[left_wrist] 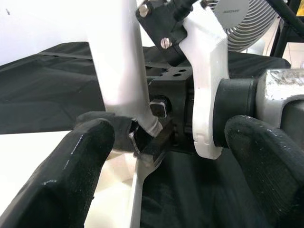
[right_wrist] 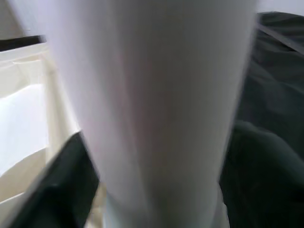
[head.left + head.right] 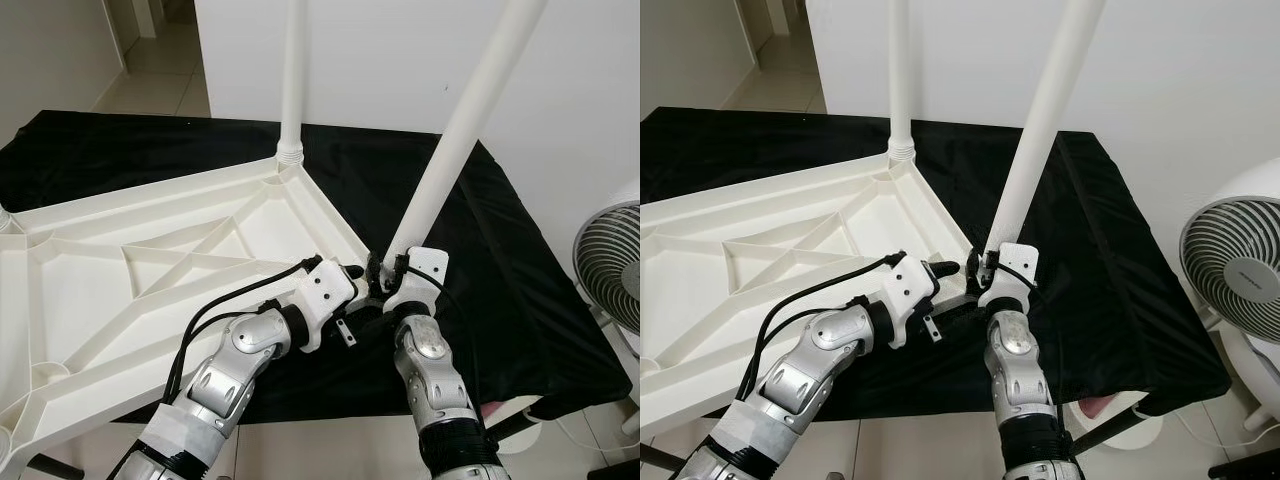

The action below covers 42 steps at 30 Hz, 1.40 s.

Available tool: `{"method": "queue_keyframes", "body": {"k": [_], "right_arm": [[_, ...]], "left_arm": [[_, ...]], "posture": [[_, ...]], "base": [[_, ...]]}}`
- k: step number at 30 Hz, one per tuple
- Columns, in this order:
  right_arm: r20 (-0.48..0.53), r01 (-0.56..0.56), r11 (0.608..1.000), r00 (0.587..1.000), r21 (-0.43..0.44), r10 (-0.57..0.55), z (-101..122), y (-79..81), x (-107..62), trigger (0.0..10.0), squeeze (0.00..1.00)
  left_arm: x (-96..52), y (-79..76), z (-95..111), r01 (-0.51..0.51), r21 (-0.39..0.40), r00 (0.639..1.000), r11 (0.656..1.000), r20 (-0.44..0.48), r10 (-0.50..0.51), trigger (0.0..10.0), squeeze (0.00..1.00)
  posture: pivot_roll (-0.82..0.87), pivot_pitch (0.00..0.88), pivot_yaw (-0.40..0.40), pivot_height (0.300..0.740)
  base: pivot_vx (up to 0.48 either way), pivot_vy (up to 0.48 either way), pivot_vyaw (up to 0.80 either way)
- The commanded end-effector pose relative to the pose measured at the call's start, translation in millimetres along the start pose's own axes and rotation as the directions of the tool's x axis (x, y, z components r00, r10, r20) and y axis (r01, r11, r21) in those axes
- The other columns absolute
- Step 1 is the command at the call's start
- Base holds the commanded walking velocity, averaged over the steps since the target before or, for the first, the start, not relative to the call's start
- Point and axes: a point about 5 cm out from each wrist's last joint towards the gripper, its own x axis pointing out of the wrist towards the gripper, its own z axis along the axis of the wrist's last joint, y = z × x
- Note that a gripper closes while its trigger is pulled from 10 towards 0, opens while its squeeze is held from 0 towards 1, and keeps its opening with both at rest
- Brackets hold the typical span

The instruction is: Building children table

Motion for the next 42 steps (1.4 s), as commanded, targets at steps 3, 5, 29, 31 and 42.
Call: {"method": "queue_keyframes", "body": {"k": [3, 5, 29, 31, 42], "right_arm": [[0.023, -0.022, 1.000, 0.999, 0.009, 0.022, 6, -6.7, 3.1, 10.0, 1.00], [0.043, -0.121, 0.993, 0.992, -0.007, 0.121, 13, -13.7, 7.0, 10.0, 1.00], [-0.129, -0.596, 0.779, 0.803, -0.193, 0.582, 6, -19.0, 14.4, 0.0, 0.00], [-0.124, -0.604, 0.774, 0.797, -0.191, 0.592, 7, -18.6, 14.9, 0.0, 0.00], [-0.129, -0.608, 0.777, 0.794, -0.165, 0.594, 2, -23.6, 12.4, 0.0, 0.00]], "left_arm": [[-0.1, -2.6, -1, 0.021, 0.006, 1.000, 1.000, -0.006, -0.021, 10.0, 0.00], [0.2, -1.8, -1, 0.019, 0.008, 1.000, 1.000, -0.006, -0.019, 10.0, 0.00], [-2.8, -1.9, 0, 0.010, 0.008, 1.000, 1.000, -0.007, -0.009, 10.0, 0.00], [-3.1, -1.9, 0, 0.008, 0.007, 1.000, 1.000, -0.008, -0.008, 10.0, 0.00], [-2.3, -1.1, 2, 0.011, 0.009, 1.000, 1.000, -0.007, -0.011, 10.0, 0.00]], "posture": [[0.11, 0.000, -0.059, 0.740], [0.11, 0.000, -0.062, 0.740], [0.14, 0.008, -0.060, 0.740], [0.14, 0.008, -0.058, 0.740], [0.12, 0.018, -0.049, 0.740]], "base": [[0.000, 0.000, 0.00], [0.000, 0.000, 0.00], [0.000, 0.000, 0.00], [0.000, 0.000, 0.00], [0.000, 0.000, 0.00]]}}
